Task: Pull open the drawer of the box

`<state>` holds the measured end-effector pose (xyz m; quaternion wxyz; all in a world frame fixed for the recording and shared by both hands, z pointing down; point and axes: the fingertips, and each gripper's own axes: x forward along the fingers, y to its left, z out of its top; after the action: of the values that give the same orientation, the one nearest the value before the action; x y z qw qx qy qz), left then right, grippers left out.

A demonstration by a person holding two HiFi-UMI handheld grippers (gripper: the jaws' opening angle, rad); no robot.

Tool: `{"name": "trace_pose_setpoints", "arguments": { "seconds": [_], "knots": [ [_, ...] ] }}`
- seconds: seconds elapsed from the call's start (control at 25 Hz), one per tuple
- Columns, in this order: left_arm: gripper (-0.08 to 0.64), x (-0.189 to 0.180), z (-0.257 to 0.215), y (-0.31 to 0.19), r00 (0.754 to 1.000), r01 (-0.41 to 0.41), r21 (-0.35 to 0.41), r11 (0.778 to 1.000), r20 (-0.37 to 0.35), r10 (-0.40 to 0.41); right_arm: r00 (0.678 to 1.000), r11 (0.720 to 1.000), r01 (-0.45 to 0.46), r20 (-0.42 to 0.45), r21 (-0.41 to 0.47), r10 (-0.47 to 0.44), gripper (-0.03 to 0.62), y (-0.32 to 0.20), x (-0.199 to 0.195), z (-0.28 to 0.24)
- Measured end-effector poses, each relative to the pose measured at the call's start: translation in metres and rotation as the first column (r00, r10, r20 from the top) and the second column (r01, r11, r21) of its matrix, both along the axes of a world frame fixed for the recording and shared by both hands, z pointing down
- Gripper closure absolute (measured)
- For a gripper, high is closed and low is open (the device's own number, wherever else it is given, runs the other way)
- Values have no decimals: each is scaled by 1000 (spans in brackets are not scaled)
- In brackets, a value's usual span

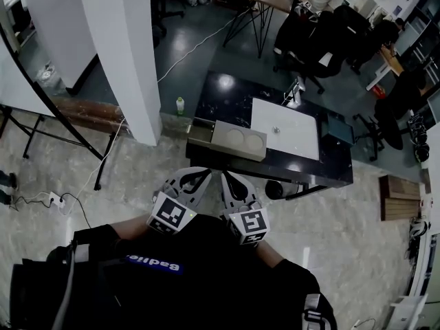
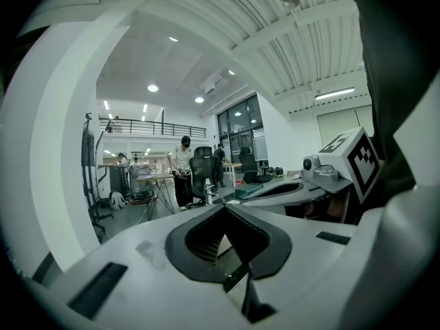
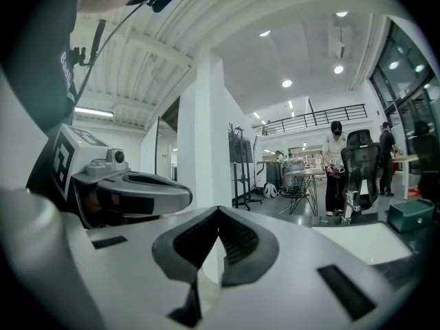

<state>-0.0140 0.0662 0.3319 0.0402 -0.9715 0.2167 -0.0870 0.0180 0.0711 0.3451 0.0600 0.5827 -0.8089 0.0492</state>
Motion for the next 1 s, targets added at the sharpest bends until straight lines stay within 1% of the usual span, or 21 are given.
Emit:
{"name": "trace_pose_setpoints", "arguments": {
  "seconds": [0.16, 0.28, 1.0],
  "knots": [
    [560, -1, 4, 2, 1000, 2, -15, 1000, -1, -2, 1000, 1000, 30, 3, -4, -30, 592, 3, -5, 1],
    [560, -1, 5, 4, 1000, 4, -12, 1000, 11, -4, 999, 999, 41, 6, -5, -41, 591, 7, -7, 2],
    [560, 1, 8, 13, 1000, 1, -25, 1000, 16, 0, 1000, 1000, 19, 7, -15, -18, 592, 14, -2, 3]
  ]
}}
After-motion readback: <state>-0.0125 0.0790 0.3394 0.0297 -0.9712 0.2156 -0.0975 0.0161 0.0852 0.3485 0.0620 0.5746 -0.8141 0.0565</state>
